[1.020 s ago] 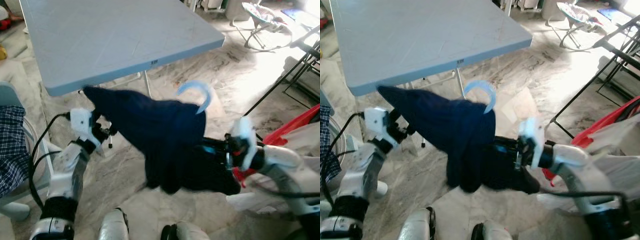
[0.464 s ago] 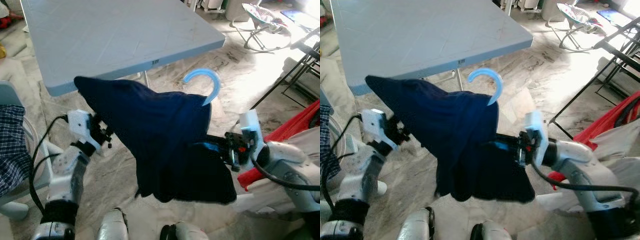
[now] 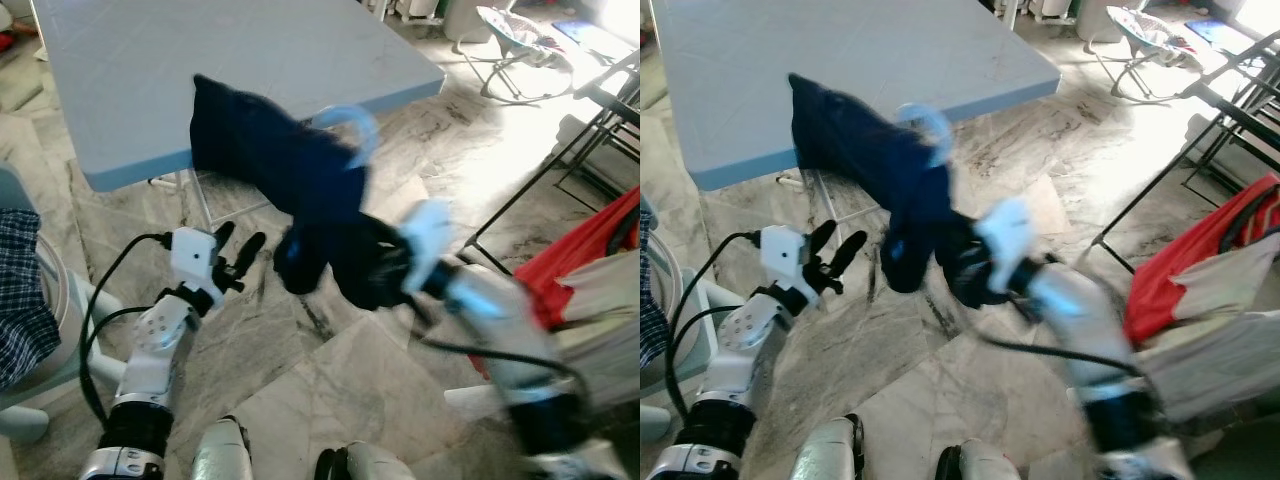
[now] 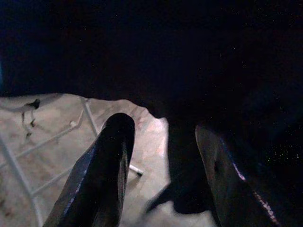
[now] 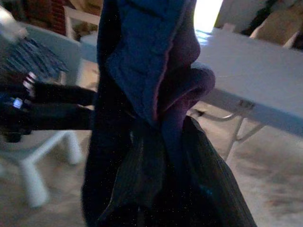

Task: Hang hanger

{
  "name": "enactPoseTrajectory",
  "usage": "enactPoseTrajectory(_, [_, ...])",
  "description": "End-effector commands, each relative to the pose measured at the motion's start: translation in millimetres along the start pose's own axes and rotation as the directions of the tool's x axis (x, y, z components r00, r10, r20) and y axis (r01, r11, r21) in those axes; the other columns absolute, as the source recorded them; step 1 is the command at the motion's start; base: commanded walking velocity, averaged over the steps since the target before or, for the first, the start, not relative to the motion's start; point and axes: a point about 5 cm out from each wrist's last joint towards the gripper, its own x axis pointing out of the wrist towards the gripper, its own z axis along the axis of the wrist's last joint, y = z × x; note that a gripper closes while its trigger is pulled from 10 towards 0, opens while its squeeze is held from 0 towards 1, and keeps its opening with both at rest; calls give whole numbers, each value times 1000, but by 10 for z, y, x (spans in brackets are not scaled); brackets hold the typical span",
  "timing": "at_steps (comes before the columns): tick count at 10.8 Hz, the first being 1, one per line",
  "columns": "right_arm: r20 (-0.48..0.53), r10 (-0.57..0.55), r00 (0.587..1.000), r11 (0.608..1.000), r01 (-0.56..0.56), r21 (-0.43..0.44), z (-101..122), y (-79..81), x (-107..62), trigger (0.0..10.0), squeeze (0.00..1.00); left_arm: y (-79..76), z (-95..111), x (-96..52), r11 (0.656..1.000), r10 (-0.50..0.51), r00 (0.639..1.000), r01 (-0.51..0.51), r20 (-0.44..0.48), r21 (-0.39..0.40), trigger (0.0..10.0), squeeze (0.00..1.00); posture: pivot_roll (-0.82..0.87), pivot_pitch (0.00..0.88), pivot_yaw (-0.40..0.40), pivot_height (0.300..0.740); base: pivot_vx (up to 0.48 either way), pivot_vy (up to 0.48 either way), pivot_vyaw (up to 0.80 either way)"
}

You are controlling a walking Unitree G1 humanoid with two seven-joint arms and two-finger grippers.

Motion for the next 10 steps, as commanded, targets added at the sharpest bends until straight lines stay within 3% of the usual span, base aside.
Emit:
enactPoseTrajectory(1, [30, -53, 998, 997, 54, -50, 41, -53, 55, 10000, 0, -20, 92, 45, 1000, -6, 999, 6, 34, 14, 10000, 212, 11, 124, -118, 740, 0, 0, 0])
enactPoseTrajectory(2, [12, -147, 989, 988, 147, -46, 1, -100, 154, 10000, 0, -43, 143, 66, 1000, -12, 998, 12, 58, 12, 10000, 776, 15, 125, -118, 740, 0, 0, 0])
enactPoseTrajectory(3, [3, -159, 987, 987, 159, -36, -5, -89, 212, 10000, 0, -66, 166, 81, 1000, -19, 998, 18, 67, 17, 10000, 827, 19, 131, -115, 740, 0, 0, 0])
enactPoseTrajectory(4, [9, -174, 985, 984, 174, -37, 15, -62, 283, 10000, 0, -138, 179, 119, 998, -56, 996, 55, 69, 20, 10000, 745, 21, 135, -112, 740, 0, 0, 0])
enactPoseTrajectory(5, [13, -212, 977, 976, 212, -41, -3, -79, 337, 10000, 0, -286, 156, 136, 988, -155, 987, 154, 44, 24, 10000, 8, 11, 138, -103, 740, 0, 0, 0])
enactPoseTrajectory(6, [20, -254, 967, 965, 255, -61, 4, -124, 384, 10000, 0, -346, 119, 124, 979, -202, 979, 201, 20, 30, 10000, 39, 5, 140, -97, 740, 0, 0, 0])
enactPoseTrajectory(7, [27, -304, 952, 952, 305, -31, 37, -181, 450, 10000, 0, -373, 101, 122, 976, -214, 977, 213, 13, 42, 10000, 467, 7, 140, -95, 740, 0, 0, 0])
enactPoseTrajectory(8, [33, -306, 951, 952, 306, 16, 72, -184, 495, 10000, 0, -363, 111, 141, 976, -206, 979, 205, 8, 68, 10000, 506, 7, 140, -95, 740, 0, 0, 0])
enactPoseTrajectory(9, [38, -296, 954, 955, 294, 46, 87, -169, 514, 10000, 0, -334, 112, 156, 976, -194, 981, 193, 0, 96, 10000, 443, 7, 140, -95, 740, 0, 0, 0])
enactPoseTrajectory(10, [66, -194, 979, 977, 187, 101, 131, -55, 523, 10000, 0, -167, 101, 196, 981, -104, 994, 107, -27, 163, 10000, 0, 19, 135, -97, 740, 0, 0, 0])
